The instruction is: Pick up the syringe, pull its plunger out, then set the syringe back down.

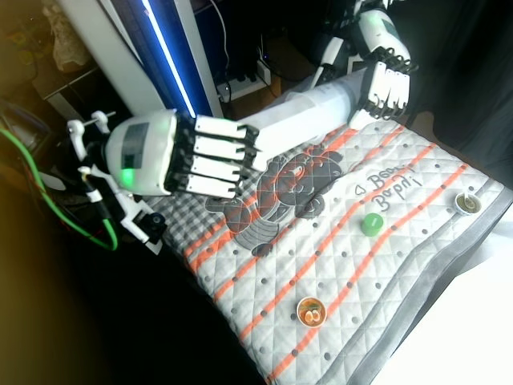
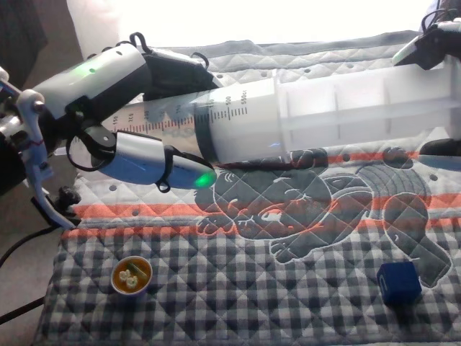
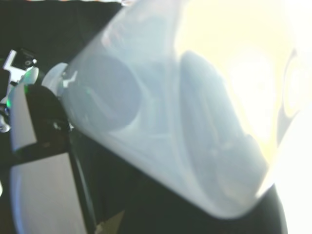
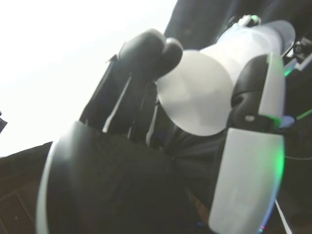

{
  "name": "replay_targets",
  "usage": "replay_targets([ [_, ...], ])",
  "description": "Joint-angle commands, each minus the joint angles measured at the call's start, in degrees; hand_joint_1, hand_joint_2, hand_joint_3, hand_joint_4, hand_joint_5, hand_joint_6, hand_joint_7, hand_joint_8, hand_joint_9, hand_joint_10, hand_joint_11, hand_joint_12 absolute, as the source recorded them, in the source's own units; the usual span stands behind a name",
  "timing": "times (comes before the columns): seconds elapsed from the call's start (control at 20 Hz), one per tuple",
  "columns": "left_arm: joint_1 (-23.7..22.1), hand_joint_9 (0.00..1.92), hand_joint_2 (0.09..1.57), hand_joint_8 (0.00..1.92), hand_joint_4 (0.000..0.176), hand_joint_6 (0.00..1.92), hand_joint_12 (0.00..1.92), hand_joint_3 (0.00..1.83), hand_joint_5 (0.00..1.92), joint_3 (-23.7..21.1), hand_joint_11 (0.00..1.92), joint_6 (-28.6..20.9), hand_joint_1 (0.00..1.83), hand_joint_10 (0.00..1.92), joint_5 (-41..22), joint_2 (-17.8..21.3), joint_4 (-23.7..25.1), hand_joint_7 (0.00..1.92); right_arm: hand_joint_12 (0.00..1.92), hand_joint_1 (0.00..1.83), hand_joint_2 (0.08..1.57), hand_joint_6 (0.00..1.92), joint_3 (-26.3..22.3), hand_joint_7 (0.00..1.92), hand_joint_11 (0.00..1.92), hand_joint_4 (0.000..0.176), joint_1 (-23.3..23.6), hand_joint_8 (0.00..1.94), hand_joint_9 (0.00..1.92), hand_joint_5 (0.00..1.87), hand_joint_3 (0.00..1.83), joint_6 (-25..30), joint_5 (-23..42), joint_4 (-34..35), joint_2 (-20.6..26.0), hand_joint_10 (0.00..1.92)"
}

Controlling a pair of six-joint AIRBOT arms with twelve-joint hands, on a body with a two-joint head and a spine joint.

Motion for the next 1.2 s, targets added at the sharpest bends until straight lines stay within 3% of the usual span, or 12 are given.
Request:
replay_targets([
  [0.0,-0.12,0.8,1.17,1.28,0.0,1.08,1.74,0.0,0.82,0.51,0.63,-0.63,1.23,1.25,8.98,1.28,-3.42,0.92,1.66,1.37,1.15,0.82,0.53,0.84,0.85,0.0,0.11,1.27,0.82,0.98,0.0,-1.11,8.63,3.83,1.02,1.43],
  [0.1,0.32,0.79,1.17,1.27,0.0,1.08,1.71,0.0,0.82,0.35,0.63,-0.62,1.23,1.22,9.44,1.61,-3.83,0.92,1.68,1.37,1.16,0.84,0.53,0.82,0.84,0.0,-0.14,1.3,0.8,0.97,0.0,-1.11,8.88,4.15,1.03,1.46],
  [0.15,0.49,0.79,1.18,1.26,0.0,1.09,1.68,0.0,0.79,0.27,0.63,-0.62,1.33,1.38,9.65,1.78,-4.02,0.87,1.68,1.36,1.17,0.9,0.54,0.79,0.83,0.0,-0.31,1.33,0.78,0.95,0.0,-1.11,9.02,4.34,1.04,1.48],
  [0.25,0.49,0.79,1.19,1.3,0.0,1.1,1.68,0.0,0.77,0.26,0.7,-0.62,1.36,1.46,9.72,1.8,-4.03,0.84,1.67,1.36,1.17,0.88,0.54,0.78,0.81,0.0,-0.36,1.34,0.78,0.95,0.0,-1.11,9.08,4.41,1.04,1.49],
  [0.3,0.48,0.8,1.17,1.29,0.0,1.07,1.66,0.0,0.83,0.26,0.69,-0.62,1.25,1.31,9.78,1.8,-4.01,0.89,1.66,1.36,1.17,0.87,0.55,0.79,0.8,0.0,-0.38,1.33,0.78,0.95,0.0,-1.19,9.12,4.48,1.04,1.48],
  [0.45,0.47,0.83,1.16,1.25,0.0,1.04,1.66,0.0,0.86,0.26,0.67,-0.61,1.22,1.17,9.92,1.78,-4.02,0.93,1.65,1.36,1.17,0.87,0.55,0.79,0.79,0.0,-0.72,1.33,0.79,0.96,0.0,-1.25,9.2,4.8,1.13,1.48],
  [0.6,0.47,0.85,1.16,1.25,0.0,1.0,1.71,0.0,0.87,0.26,0.67,-0.61,1.24,1.21,9.93,1.77,-4.03,0.94,1.65,1.36,1.17,0.89,0.55,0.79,0.8,0.0,-0.87,1.32,0.79,0.96,0.0,-1.36,9.23,4.94,1.28,1.48],
  [0.65,0.48,0.81,1.16,1.26,0.0,1.03,1.77,0.0,0.86,0.26,0.59,-0.61,1.23,1.23,9.93,1.77,-4.04,0.93,1.7,1.36,1.17,0.93,0.55,0.79,0.81,0.0,-0.96,1.33,0.78,0.92,0.0,-1.4,9.26,5.06,1.34,1.51],
  [0.9,0.47,0.83,1.16,1.29,0.0,0.99,1.75,0.0,0.85,0.27,0.68,-0.61,1.25,1.3,10.02,1.76,-4.05,0.94,1.8,1.36,1.2,0.96,0.54,0.76,0.84,0.0,-1.54,1.4,0.75,0.88,0.0,-1.45,9.58,5.58,1.58,1.58],
  [1.0,0.47,0.8,1.17,1.27,0.0,1.06,1.74,0.0,0.83,0.27,0.61,-0.61,1.23,1.23,10.05,1.76,-4.07,0.92,1.73,1.36,1.17,0.94,0.53,0.8,0.86,0.0,-1.64,1.31,0.79,0.91,0.0,-1.46,9.6,5.68,1.73,1.52],
  [1.1,0.46,0.79,1.17,1.28,0.0,1.05,1.75,0.0,0.84,0.28,0.61,-0.61,1.23,1.24,10.05,1.74,-4.11,0.92,1.71,1.35,1.18,1.03,0.5,0.75,0.7,0.0,-1.64,1.33,0.75,0.92,0.0,-1.46,9.68,5.69,1.75,1.49],
  [1.15,0.46,0.79,1.17,1.28,0.0,1.08,1.72,0.0,0.83,0.28,0.61,-0.61,1.22,1.22,10.09,1.74,-4.11,0.91,1.64,1.34,1.2,1.2,0.46,0.71,0.53,0.0,-1.64,1.31,0.72,0.86,0.0,-1.46,10.01,5.75,1.75,1.48],
])
